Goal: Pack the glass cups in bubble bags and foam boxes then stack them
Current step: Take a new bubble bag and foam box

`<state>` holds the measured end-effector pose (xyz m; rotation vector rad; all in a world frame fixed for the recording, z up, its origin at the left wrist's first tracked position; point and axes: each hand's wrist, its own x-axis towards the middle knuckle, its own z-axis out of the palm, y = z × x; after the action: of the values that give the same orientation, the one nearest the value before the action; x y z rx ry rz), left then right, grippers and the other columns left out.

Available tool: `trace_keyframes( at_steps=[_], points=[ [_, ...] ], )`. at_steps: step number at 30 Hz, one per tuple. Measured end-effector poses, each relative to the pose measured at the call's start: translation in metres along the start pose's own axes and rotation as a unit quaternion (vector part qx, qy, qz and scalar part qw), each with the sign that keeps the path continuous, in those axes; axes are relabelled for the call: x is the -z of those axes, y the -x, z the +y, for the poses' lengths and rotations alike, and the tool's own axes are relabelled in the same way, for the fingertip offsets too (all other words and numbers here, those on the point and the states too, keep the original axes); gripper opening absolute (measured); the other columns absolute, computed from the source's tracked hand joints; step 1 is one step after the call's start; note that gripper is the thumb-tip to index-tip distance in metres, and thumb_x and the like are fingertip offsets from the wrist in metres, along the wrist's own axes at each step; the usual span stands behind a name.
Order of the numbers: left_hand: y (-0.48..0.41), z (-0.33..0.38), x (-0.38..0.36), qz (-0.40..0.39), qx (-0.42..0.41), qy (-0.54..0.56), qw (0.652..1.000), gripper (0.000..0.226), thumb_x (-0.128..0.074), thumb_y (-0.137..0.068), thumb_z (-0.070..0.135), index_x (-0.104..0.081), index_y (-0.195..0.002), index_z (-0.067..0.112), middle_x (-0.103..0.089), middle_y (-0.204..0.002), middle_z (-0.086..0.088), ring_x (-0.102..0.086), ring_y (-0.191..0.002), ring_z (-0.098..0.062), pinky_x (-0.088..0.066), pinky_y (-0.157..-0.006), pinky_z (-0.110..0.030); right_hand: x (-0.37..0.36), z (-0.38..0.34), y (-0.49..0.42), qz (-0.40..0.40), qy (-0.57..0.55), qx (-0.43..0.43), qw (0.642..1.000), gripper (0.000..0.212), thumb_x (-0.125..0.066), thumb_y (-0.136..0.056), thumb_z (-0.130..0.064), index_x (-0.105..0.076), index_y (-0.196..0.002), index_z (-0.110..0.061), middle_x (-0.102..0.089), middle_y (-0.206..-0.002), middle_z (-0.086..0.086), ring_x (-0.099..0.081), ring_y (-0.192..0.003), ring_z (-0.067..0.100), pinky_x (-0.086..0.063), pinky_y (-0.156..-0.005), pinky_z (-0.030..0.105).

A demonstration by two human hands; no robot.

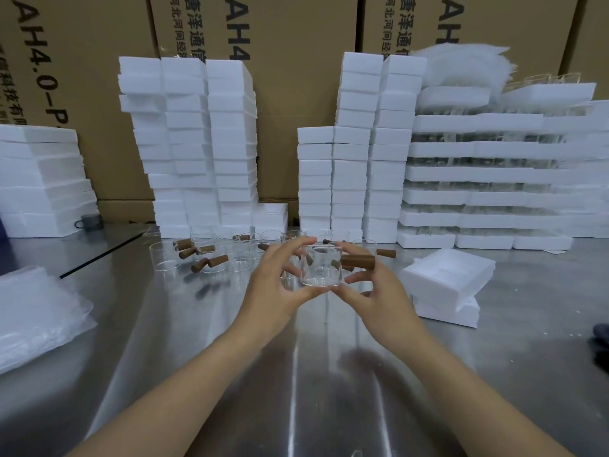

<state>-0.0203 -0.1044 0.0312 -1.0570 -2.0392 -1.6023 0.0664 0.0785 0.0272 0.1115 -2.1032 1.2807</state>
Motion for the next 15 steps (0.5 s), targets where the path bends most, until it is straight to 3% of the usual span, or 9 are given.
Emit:
trace_keyframes(
  at_steps=[4, 6, 9, 11, 13, 15],
  points=[
    [-0.0029, -0.0037, 0.0056, -0.025, 0.010, -0.013, 1.000, 0.078, -0.097, -0.078, 0.032, -0.060, -0.145, 0.047, -0.063, -0.131, 0.017, -0.064, -0.105, -0.012, -0.057, -0.084, -0.028, 0.0024, -0.0007, 0.0015, -0.012, 0.104, 0.042, 0.994, 0.061, -0.075, -0.094, -0.036, -0.047, -0.142, -0.059, -0.057, -0.127, -0.023, -0.055, -0.110, -0.002, -0.050, -0.080, 0.012],
    [-0.0043, -0.0061, 0.0084, -0.041, 0.024, -0.007, 0.999, 0.081, -0.097, -0.076, 0.035, -0.060, -0.148, 0.042, -0.067, -0.129, 0.017, -0.063, -0.106, -0.011, -0.058, -0.085, -0.032, 0.0017, -0.0016, 0.0019, -0.024, 0.137, 0.060, 0.989, 0.063, -0.074, -0.094, -0.040, -0.043, -0.147, -0.057, -0.054, -0.130, -0.026, -0.052, -0.116, -0.004, -0.048, -0.090, 0.018],
    [-0.0038, -0.0086, 0.0092, -0.065, 0.038, -0.012, 0.997, 0.086, -0.094, -0.073, 0.046, -0.058, -0.151, 0.041, -0.065, -0.134, 0.019, -0.060, -0.109, -0.002, -0.053, -0.086, -0.027, 0.0015, -0.0007, 0.0021, -0.031, 0.165, 0.077, 0.983, 0.064, -0.074, -0.094, -0.039, -0.045, -0.151, -0.046, -0.054, -0.138, -0.024, -0.049, -0.130, 0.001, -0.046, -0.107, 0.032],
    [-0.0026, -0.0084, 0.0083, -0.062, 0.029, -0.018, 0.997, 0.088, -0.093, -0.073, 0.051, -0.054, -0.152, 0.045, -0.060, -0.136, 0.023, -0.058, -0.112, -0.002, -0.053, -0.087, -0.028, 0.0036, -0.0009, 0.0021, -0.018, 0.189, 0.088, 0.978, 0.063, -0.075, -0.091, -0.046, -0.049, -0.149, -0.043, -0.054, -0.137, -0.022, -0.046, -0.130, 0.001, -0.040, -0.111, 0.026],
    [-0.0018, -0.0070, 0.0077, -0.054, -0.001, -0.051, 0.997, 0.083, -0.091, -0.076, 0.059, -0.051, -0.148, 0.055, -0.055, -0.133, 0.027, -0.056, -0.114, -0.002, -0.049, -0.086, -0.024, 0.0051, -0.0030, 0.0019, -0.005, 0.209, 0.098, 0.973, 0.064, -0.071, -0.086, -0.059, -0.053, -0.145, -0.043, -0.054, -0.134, -0.023, -0.044, -0.127, 0.000, -0.030, -0.108, 0.010],
    [-0.0016, -0.0043, 0.0072, -0.054, -0.031, -0.091, 0.994, 0.072, -0.080, -0.075, 0.069, -0.053, -0.141, 0.060, -0.057, -0.132, 0.029, -0.056, -0.115, 0.000, -0.045, -0.086, -0.022, 0.0049, -0.0051, 0.0018, 0.004, 0.216, 0.108, 0.970, 0.064, -0.071, -0.085, -0.062, -0.054, -0.143, -0.042, -0.051, -0.133, -0.025, -0.041, -0.125, -0.003, -0.026, -0.103, 0.003]
  ],
)
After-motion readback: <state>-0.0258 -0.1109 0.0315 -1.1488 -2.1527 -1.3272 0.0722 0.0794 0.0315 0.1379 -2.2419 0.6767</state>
